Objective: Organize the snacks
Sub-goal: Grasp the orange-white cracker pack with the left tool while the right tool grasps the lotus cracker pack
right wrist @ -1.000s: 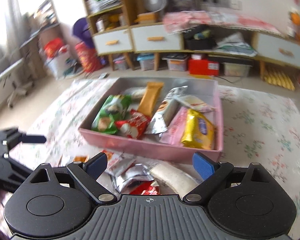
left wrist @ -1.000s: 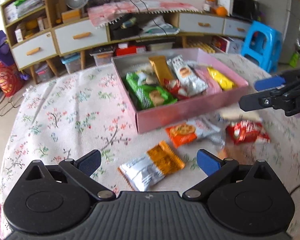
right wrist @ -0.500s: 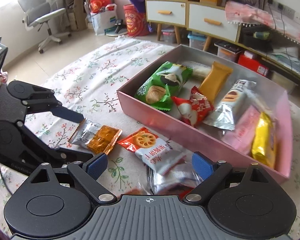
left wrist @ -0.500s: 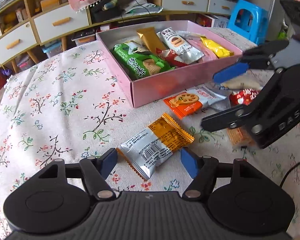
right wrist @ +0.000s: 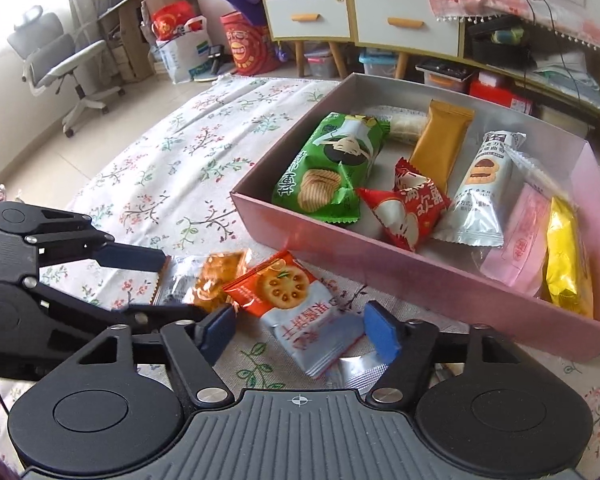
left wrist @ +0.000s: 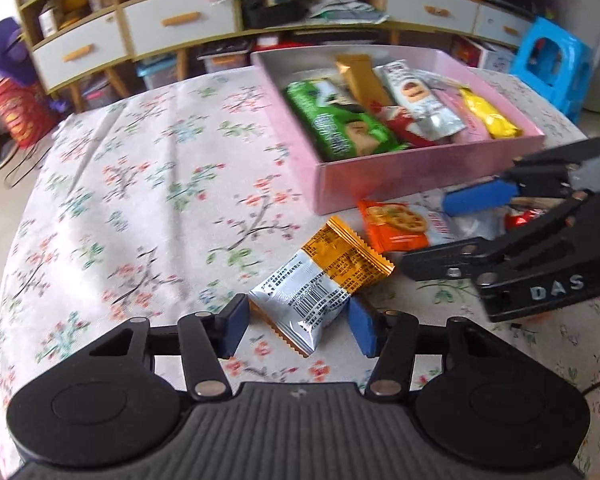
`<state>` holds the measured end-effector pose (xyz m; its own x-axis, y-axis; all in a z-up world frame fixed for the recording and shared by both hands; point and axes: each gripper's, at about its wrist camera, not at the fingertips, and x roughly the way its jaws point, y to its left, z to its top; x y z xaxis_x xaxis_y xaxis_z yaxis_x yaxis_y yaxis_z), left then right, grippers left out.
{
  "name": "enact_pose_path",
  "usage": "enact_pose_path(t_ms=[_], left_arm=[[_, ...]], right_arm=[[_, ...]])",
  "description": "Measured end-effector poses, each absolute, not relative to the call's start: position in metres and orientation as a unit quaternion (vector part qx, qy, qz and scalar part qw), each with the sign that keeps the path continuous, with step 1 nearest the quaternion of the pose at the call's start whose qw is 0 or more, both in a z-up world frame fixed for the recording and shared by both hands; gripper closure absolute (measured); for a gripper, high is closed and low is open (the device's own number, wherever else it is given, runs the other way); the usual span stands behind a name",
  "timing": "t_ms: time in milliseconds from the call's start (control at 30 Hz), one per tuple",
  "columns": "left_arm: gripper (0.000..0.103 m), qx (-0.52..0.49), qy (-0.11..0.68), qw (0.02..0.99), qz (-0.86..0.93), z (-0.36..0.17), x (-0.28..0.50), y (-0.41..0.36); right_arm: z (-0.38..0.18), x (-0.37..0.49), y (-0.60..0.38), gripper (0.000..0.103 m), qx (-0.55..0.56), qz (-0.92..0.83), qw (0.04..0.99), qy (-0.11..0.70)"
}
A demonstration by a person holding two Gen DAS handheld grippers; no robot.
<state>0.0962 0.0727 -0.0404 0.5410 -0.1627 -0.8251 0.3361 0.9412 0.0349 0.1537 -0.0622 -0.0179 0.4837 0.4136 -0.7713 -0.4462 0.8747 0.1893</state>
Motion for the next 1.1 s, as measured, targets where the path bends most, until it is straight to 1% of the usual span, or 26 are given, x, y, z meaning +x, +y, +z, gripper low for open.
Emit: enact_pose_path(t_ms=[33, 100, 267, 300, 367, 433, 567, 600, 733, 767, 800, 867, 967, 1000, 1067, 1100], left_arm=[[0.052, 0.091, 0.462, 0.872, -0.137, -0.040, 0.096, 0.077], [0.052, 0.080, 0.469, 0.870, -0.128, -0.038, 0.095, 0.085], [0.049, 0.082, 0.469, 0.870, -0.127, -0.036, 0.091, 0.097], [0.046, 0.090, 0.463, 0.872, -0.130, -0.036, 0.089, 0.098], [0.029, 0.113, 0.443, 0.881, -0.127, -0.037, 0.086, 0.098], [0.024, 0.130, 0.424, 0.887, -0.132, -0.039, 0.084, 0.099], [0.019, 0.126, 0.415, 0.890, -0.142, -0.044, 0.088, 0.104], [0.019, 0.116, 0.419, 0.890, -0.141, -0.043, 0.090, 0.106], [0.029, 0.090, 0.428, 0.889, -0.133, -0.039, 0.094, 0.110], [0.033, 0.090, 0.429, 0.890, -0.130, -0.040, 0.095, 0.108], [0.035, 0.088, 0.428, 0.890, -0.127, -0.041, 0.096, 0.107], [0.044, 0.083, 0.429, 0.892, -0.119, -0.040, 0.097, 0.108], [0.053, 0.072, 0.433, 0.892, -0.106, -0.039, 0.099, 0.112], [0.055, 0.066, 0.435, 0.892, -0.103, -0.038, 0.100, 0.113], [0.062, 0.053, 0.440, 0.892, -0.094, -0.038, 0.101, 0.116], [0.063, 0.047, 0.442, 0.891, -0.090, -0.037, 0.102, 0.117]], right_arm=[[-0.017, 0.153, -0.061, 0.040, -0.023, 0.251, 0.861, 0.442], [-0.016, 0.150, -0.059, 0.041, -0.024, 0.258, 0.857, 0.444], [-0.012, 0.140, -0.051, 0.038, -0.017, 0.295, 0.841, 0.453], [-0.010, 0.139, -0.048, 0.038, -0.022, 0.299, 0.841, 0.451], [-0.006, 0.138, -0.046, 0.038, -0.032, 0.307, 0.841, 0.444], [-0.004, 0.138, -0.043, 0.029, -0.049, 0.305, 0.846, 0.435], [-0.010, 0.138, -0.031, 0.027, -0.116, 0.281, 0.852, 0.426], [-0.013, 0.139, -0.027, 0.027, -0.130, 0.276, 0.851, 0.427], [-0.020, 0.138, -0.018, 0.027, -0.144, 0.275, 0.851, 0.423], [-0.020, 0.140, -0.017, 0.028, -0.140, 0.269, 0.853, 0.424], [-0.021, 0.142, -0.017, 0.030, -0.135, 0.262, 0.856, 0.425], [-0.021, 0.146, -0.018, 0.030, -0.116, 0.249, 0.859, 0.431], [-0.019, 0.150, -0.020, 0.040, -0.097, 0.233, 0.864, 0.435], [-0.019, 0.151, -0.020, 0.044, -0.091, 0.231, 0.865, 0.436], [-0.018, 0.150, -0.022, 0.053, -0.083, 0.232, 0.865, 0.437], [-0.017, 0.150, -0.022, 0.060, -0.080, 0.231, 0.865, 0.438]])
